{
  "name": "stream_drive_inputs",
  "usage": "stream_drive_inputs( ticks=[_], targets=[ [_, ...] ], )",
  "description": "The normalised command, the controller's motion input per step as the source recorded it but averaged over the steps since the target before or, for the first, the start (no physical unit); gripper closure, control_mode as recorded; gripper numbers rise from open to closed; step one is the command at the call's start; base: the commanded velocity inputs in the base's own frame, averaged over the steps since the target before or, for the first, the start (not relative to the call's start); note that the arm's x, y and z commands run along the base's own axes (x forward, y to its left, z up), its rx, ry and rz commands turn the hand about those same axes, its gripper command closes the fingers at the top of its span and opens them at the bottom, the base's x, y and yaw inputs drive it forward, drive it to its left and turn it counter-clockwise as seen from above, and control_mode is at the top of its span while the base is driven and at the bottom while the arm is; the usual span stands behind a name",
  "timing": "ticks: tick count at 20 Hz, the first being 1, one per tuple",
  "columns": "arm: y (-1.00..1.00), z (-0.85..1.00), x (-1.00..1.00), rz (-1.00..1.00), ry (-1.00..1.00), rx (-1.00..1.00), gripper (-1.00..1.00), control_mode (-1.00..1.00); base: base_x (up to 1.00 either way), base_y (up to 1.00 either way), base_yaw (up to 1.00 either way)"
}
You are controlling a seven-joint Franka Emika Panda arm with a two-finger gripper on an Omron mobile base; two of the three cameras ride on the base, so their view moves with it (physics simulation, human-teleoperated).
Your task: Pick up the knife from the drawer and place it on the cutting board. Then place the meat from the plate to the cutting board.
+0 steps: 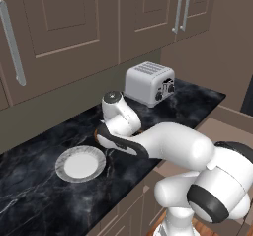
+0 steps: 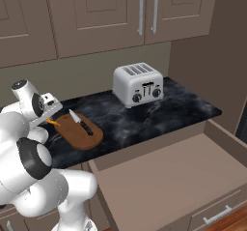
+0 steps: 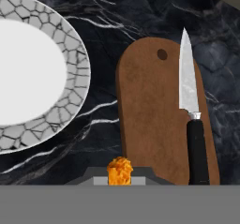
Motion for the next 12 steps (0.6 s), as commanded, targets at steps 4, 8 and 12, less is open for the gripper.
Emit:
stream_drive_inputs(
  ticks=[4, 8, 12],
  targets=[
    [-0.20, 0.03, 0.00, -0.03, 0.02, 0.08, 1.00, -1.00, 0.00, 0.00, 0.00],
    [-0.15, 0.00, 0.09, 0.00, 0.00, 0.05, 1.00, -1.00, 0.00, 0.00, 0.00],
    [-0.20, 0.00, 0.17, 0.00, 0.00, 0.03, 1.00, -1.00, 0.00, 0.00, 0.00]
  ],
)
